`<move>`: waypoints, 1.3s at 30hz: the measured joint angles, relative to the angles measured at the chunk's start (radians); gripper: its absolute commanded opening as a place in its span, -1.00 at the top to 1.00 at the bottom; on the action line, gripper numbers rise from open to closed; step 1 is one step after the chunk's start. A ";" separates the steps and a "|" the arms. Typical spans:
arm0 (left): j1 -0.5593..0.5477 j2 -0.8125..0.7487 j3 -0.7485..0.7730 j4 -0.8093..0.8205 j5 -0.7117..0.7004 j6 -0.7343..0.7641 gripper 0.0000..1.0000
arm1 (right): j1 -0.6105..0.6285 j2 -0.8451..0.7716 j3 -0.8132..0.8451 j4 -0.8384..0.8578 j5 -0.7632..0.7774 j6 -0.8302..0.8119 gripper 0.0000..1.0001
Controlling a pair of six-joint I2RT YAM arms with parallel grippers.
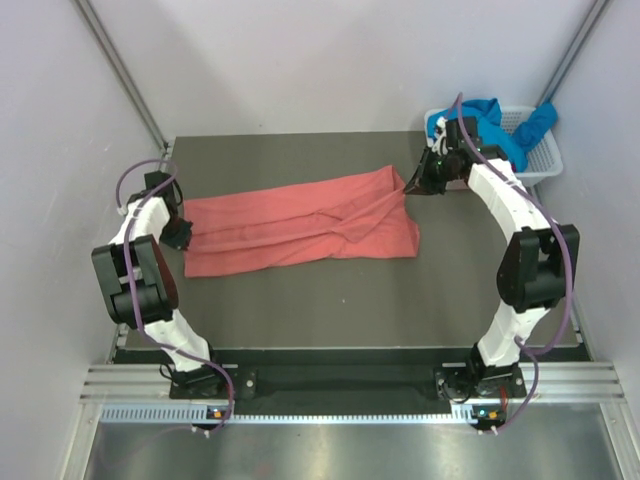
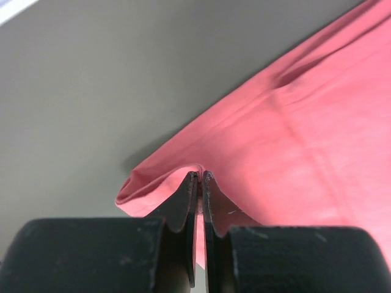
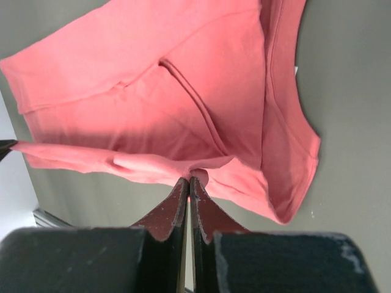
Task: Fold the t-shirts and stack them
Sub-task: Fold the tshirt
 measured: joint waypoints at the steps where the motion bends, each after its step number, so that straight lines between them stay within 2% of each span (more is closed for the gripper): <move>1: 0.000 0.005 0.016 0.002 0.000 0.000 1.00 | 0.000 0.012 0.009 0.001 0.000 0.000 1.00; 14: -0.002 0.142 0.143 0.000 0.002 0.000 1.00 | -0.001 0.165 0.149 0.021 -0.019 0.001 1.00; 39: -0.013 0.281 0.274 -0.004 0.002 -0.001 1.00 | -0.023 0.379 0.322 0.034 -0.048 0.013 1.00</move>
